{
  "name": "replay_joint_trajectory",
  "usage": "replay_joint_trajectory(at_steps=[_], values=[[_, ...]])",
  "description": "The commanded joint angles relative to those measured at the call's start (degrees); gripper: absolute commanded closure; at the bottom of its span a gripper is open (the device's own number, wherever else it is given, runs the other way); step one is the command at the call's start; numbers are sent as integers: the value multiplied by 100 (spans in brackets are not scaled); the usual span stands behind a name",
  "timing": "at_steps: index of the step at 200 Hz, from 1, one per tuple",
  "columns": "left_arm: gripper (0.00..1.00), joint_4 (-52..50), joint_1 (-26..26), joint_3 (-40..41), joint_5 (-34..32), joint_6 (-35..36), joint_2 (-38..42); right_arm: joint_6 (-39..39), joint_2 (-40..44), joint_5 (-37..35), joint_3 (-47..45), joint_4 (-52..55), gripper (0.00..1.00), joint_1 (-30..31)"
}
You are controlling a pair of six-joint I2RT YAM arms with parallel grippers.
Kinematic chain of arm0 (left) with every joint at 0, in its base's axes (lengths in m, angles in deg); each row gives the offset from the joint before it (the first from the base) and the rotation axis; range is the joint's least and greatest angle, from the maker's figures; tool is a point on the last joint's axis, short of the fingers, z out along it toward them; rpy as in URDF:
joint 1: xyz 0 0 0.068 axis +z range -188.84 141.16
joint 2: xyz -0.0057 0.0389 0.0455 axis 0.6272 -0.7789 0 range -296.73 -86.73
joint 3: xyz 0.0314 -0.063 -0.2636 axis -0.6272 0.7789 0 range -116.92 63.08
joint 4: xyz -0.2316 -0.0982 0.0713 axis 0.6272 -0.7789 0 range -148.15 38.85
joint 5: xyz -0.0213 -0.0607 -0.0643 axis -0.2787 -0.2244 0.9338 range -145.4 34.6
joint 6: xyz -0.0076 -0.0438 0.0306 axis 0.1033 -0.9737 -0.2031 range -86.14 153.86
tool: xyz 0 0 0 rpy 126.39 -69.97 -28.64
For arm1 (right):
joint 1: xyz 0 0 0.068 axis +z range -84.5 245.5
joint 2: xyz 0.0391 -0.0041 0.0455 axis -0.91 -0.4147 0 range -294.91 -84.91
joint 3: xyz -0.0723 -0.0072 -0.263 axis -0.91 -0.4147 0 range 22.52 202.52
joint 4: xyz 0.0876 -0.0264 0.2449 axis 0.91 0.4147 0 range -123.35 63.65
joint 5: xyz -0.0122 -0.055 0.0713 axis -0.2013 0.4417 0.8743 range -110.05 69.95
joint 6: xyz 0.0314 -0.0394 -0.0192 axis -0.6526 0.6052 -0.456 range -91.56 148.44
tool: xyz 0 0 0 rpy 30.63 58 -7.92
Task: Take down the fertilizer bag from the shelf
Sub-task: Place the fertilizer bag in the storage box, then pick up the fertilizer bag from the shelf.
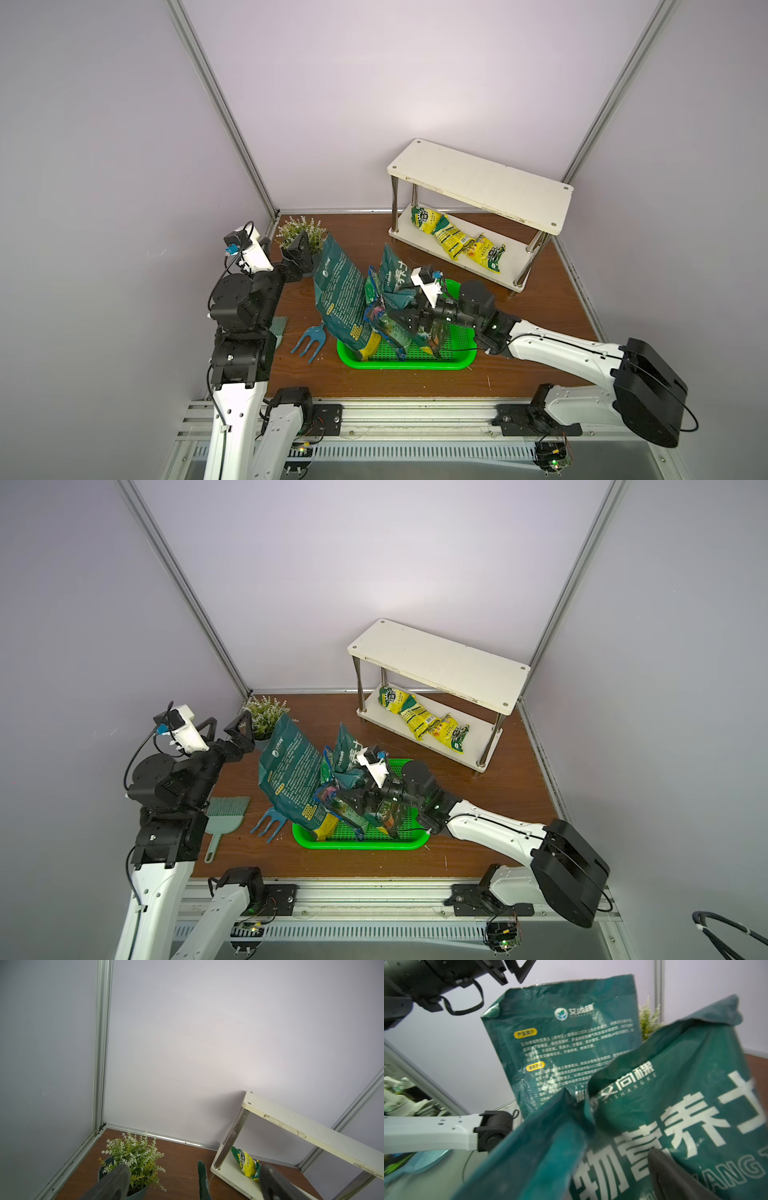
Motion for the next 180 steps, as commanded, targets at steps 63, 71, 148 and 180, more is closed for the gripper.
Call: replay_joint_trajectory(at_steps=[63, 71, 148, 180], values=[[0, 176, 106, 34, 76, -37, 30, 381, 2022, -453, 199, 989, 1, 84], [0, 176, 104, 31, 76, -35, 30, 433, 2361, -883, 105, 1157, 1, 75], [0, 169, 106, 39, 68, -63, 14, 412, 2836, -4627, -235, 2215, 15, -466], [0, 150, 106, 31, 49, -57, 21, -469, 1947, -3840, -408, 2069, 33, -1706]])
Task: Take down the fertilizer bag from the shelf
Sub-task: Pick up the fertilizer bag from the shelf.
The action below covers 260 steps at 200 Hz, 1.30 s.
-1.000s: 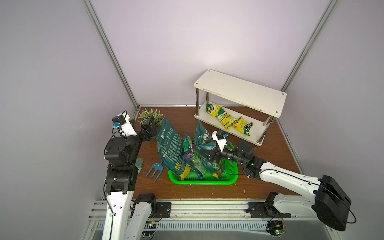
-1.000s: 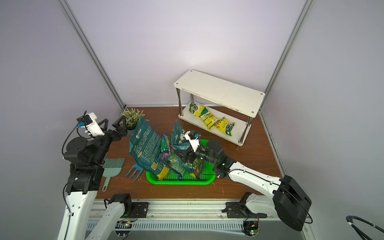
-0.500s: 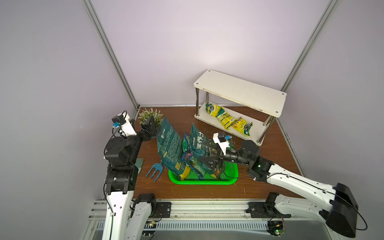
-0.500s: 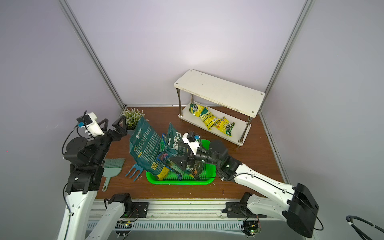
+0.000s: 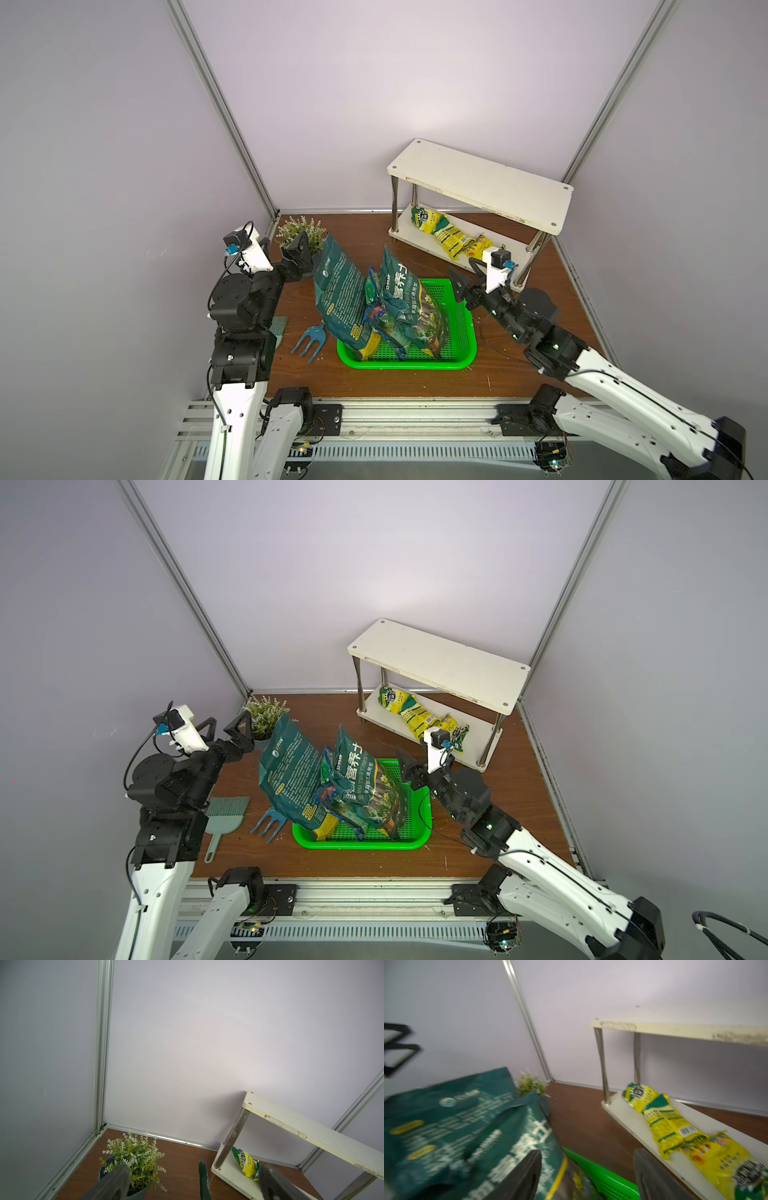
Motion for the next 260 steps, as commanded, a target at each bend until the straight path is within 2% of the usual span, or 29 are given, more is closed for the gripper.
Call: replay_joint_trajectory(at_steps=[1, 32, 67, 122, 152, 182, 203, 224, 252, 260], values=[[0, 150, 91, 31, 50, -33, 21, -691, -451, -52, -123, 78, 34, -684], [0, 150, 91, 31, 59, -42, 20, -1033, -1237, -289, -93, 12, 35, -1262], [0, 147, 91, 35, 68, -50, 45, -1361, -1903, -590, 114, 107, 29, -1679], [0, 141, 95, 31, 85, -65, 54, -1697, -2224, -612, -26, -173, 27, -2042], [0, 141, 99, 30, 85, -56, 64, -1791, -2290, -594, -16, -161, 20, -2249], [0, 141, 100, 44, 76, -72, 86, -1854, -2554, -493, 36, -220, 6, -2453], [0, 141, 100, 36, 85, -68, 71, -1895, -2753, -388, 80, -360, 3, -2536], [0, 150, 99, 48, 85, -67, 73, -1857, -3026, -230, 267, -487, 6, -2584], [0, 150, 95, 48, 81, -64, 69, -1830, -3291, -135, 579, -484, 24, -2592], [0, 142, 105, 46, 76, -68, 72, -1811, -3360, -113, 676, -463, 33, -2592]])
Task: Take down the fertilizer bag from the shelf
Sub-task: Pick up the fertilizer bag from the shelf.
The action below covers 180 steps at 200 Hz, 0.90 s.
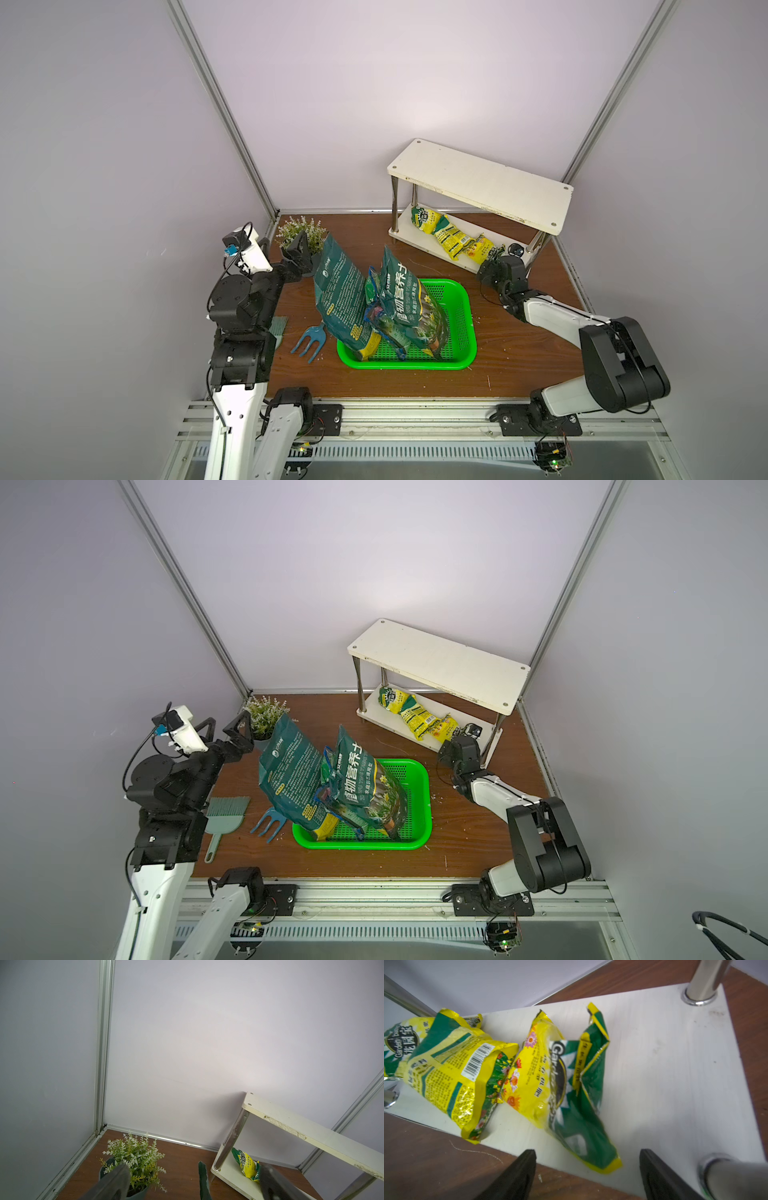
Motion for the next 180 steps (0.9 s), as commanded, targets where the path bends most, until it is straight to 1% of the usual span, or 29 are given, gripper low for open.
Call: replay_joint_trajectory(at_steps=[1, 3, 4, 5, 6, 8, 9, 10, 11, 12, 13, 15, 22, 29, 33, 65, 81, 98, 134, 153, 180], values=[[0, 141, 96, 47, 76, -53, 40, 14, -74, 123, 429, -255, 35, -6], [0, 141, 95, 41, 74, -45, 40, 30, -100, 121, 456, -249, 40, -8], [0, 141, 96, 40, 75, -47, 41, 30, -100, 121, 456, -249, 40, -8], [0, 141, 93, 44, 76, -47, 41, 44, -111, 113, 469, -245, 45, -7], [0, 141, 95, 46, 72, -39, 41, 43, -121, 105, 480, -243, 47, -6], [0, 141, 97, 41, 73, -39, 41, 43, -127, 106, 490, -242, 49, -6], [0, 141, 97, 40, 70, -39, 41, 49, -137, 98, 510, -236, 54, -2], [0, 141, 97, 44, 69, -44, 41, 49, -137, 98, 510, -236, 54, -2], [0, 141, 97, 46, 68, -42, 41, 51, -158, 85, 527, -235, 58, -5], [0, 137, 98, 47, 68, -41, 36, 56, -167, 83, 535, -229, 61, -6], [0, 139, 98, 47, 68, -44, 38, 56, -167, 83, 535, -229, 61, -6], [0, 145, 98, 43, 72, -43, 38, 71, -181, 66, 555, -220, 69, -6], [0, 149, 98, 43, 76, -47, 36, 101, -216, 25, 614, -179, 85, -6], [0, 150, 98, 38, 76, -48, 29, 134, -237, -3, 669, -115, 96, 0], [0, 150, 98, 33, 82, -47, 31, 151, -244, -14, 699, -74, 100, -6], [0, 150, 106, 31, 85, -27, 32, 371, -34, 25, 671, 115, 100, 15], [0, 150, 106, 42, 85, -57, 26, 457, 370, -113, 459, 131, 100, 78], [0, 158, 113, 36, 91, -57, 20, 608, 982, -177, 220, 210, 100, 200], [0, 158, 115, 46, 85, -59, 31, 1069, 2196, 66, -11, 693, 100, 623], [0, 156, 115, 48, 87, -53, 30, 1310, 2601, 292, 74, 1117, 100, 865], [0, 158, 114, 42, 96, -58, 32, 1591, 3093, 613, 236, 1760, 100, 1400]])
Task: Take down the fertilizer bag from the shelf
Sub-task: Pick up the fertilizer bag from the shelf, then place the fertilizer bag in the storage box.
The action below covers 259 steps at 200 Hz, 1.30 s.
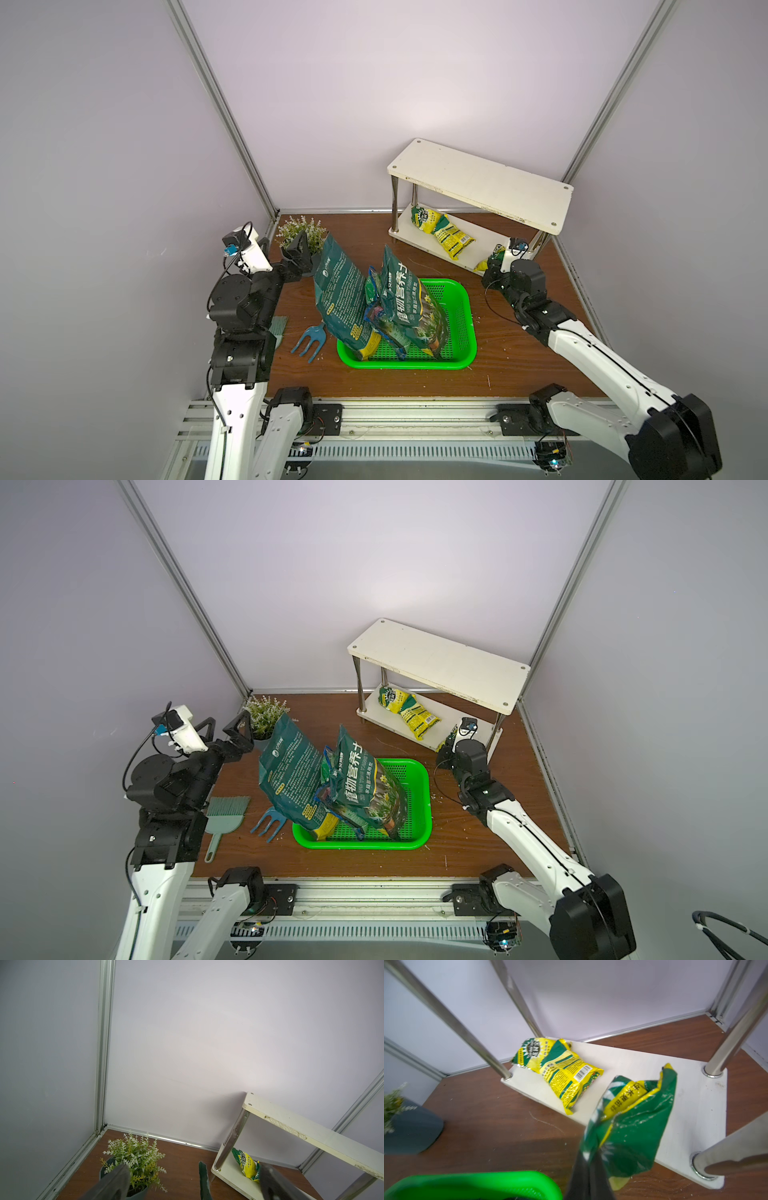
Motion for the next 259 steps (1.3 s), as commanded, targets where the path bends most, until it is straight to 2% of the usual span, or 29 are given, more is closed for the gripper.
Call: replay_joint_trajectory(at_steps=[1, 30, 69, 139, 218, 259], values=[[0, 158, 104, 45, 95, -55, 32, 480, 401, 400, 319, 418, 100, 430], [0, 158, 97, 48, 103, -55, 37, 682, 824, 232, 472, 1114, 100, 1100], [0, 158, 104, 48, 112, -60, 34, 812, 1004, 267, 493, 1285, 100, 1433], [0, 158, 104, 50, 112, -57, 61, 1090, -243, 231, 664, 1251, 100, 1978], [0, 167, 104, 56, 127, -46, 59, 1165, -1162, 345, 520, 331, 100, 2072], [0, 172, 113, 58, 138, -55, 50, 1086, -1533, 842, 460, 96, 100, 2127]])
